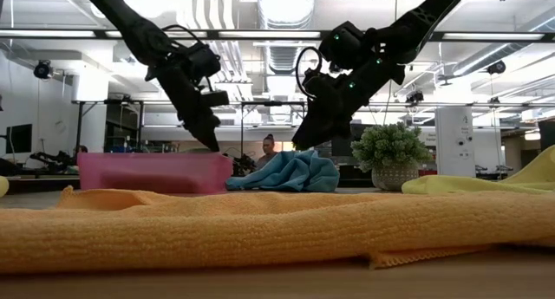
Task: Fold microfiber towels
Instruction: Put the green towel into the bin, then fold the orange towel
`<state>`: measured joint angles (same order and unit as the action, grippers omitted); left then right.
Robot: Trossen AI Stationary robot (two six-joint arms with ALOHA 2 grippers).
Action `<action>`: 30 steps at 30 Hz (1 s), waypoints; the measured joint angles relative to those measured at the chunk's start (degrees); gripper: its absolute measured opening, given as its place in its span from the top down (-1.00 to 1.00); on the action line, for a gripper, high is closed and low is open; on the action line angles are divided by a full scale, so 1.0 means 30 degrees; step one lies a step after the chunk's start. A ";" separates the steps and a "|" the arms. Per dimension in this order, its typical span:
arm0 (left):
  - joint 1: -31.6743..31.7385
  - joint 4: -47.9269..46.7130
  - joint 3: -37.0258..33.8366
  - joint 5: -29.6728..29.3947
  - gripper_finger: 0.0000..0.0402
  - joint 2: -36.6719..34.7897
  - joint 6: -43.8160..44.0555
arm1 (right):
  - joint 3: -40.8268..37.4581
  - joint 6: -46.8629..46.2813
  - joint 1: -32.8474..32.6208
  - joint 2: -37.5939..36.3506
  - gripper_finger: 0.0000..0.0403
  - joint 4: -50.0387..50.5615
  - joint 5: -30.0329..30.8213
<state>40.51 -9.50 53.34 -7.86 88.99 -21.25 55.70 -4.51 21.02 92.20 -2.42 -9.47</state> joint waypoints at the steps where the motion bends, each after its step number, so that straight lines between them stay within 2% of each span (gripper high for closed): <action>1: -0.0003 0.0000 0.0046 0.0000 0.77 0.0000 0.0027 | 0.0000 0.0005 0.0000 0.0000 -0.01 0.0000 0.0000; 7: -0.0773 -0.0168 0.0183 -0.0007 0.43 -0.1385 0.1673 | 0.0000 0.0370 -0.0100 0.0007 -0.01 -0.0007 0.0009; 11: -0.2489 -0.0189 0.0007 0.0814 0.34 -0.3303 0.3542 | 0.0000 0.0656 -0.0475 0.0007 -0.01 -0.0111 0.0007; 17: -0.7088 -0.0113 -0.0225 0.1492 0.33 -0.4950 0.7238 | 0.0000 0.0109 -0.1481 0.0007 -0.01 -0.0661 0.0007; 25: -1.3898 0.0107 -0.1501 0.1523 0.33 -0.4893 1.0153 | 0.0000 -0.1116 -0.4143 -0.0028 -0.01 -0.0449 0.0010; 30: -1.6815 0.0034 -0.1543 0.1523 0.33 -0.4772 1.3027 | 0.0000 -0.2055 -0.6262 -0.0219 -0.01 0.0496 0.0000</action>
<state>-9.93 -9.39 48.71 -3.29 74.67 17.83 55.70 -10.68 2.23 91.55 -0.93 -9.47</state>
